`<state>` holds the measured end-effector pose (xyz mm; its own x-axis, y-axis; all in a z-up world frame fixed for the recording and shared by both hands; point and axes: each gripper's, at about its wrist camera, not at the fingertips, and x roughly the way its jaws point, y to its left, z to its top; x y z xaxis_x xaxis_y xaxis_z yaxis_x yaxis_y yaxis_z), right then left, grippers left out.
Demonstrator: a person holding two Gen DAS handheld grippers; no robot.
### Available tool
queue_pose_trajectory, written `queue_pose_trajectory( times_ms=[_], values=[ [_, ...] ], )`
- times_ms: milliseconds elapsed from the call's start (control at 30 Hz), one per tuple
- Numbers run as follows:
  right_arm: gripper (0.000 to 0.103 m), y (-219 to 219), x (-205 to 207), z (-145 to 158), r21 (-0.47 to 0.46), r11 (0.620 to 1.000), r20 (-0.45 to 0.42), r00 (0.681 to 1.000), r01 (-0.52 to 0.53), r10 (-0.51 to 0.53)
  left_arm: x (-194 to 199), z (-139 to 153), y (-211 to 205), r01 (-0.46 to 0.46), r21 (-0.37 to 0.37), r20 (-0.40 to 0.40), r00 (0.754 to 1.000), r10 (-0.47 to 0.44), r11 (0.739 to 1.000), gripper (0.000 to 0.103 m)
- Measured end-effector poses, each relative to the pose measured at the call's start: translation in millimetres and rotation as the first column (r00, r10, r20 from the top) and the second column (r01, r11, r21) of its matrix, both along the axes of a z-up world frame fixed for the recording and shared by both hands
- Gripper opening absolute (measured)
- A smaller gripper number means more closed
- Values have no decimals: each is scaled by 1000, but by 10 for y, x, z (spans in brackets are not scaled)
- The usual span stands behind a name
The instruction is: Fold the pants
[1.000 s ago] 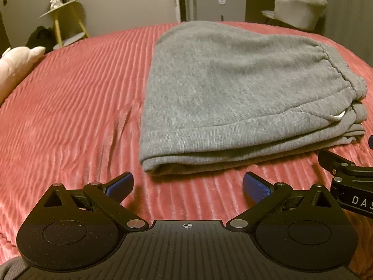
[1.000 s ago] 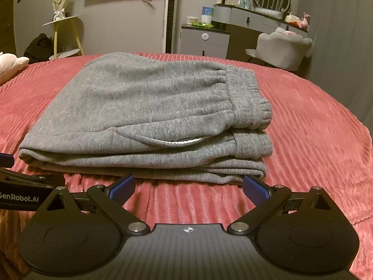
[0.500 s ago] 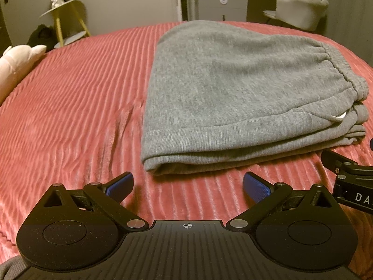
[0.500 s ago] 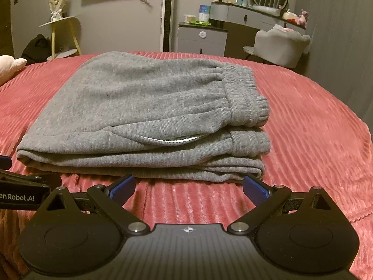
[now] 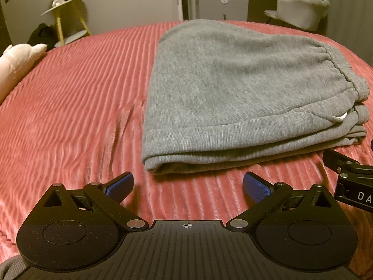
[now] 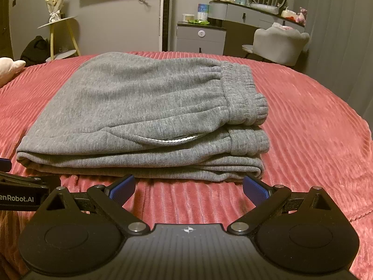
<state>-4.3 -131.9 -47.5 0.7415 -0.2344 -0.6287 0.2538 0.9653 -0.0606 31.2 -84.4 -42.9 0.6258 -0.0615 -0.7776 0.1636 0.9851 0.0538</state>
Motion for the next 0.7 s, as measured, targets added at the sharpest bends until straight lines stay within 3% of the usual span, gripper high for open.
queue_pose_trajectory(
  times_ms=[700],
  values=[
    [99, 14, 14, -4, 1, 1000, -2, 1000, 4, -4, 1, -3, 4, -3, -1, -4, 1000, 3, 1000, 103]
  ],
)
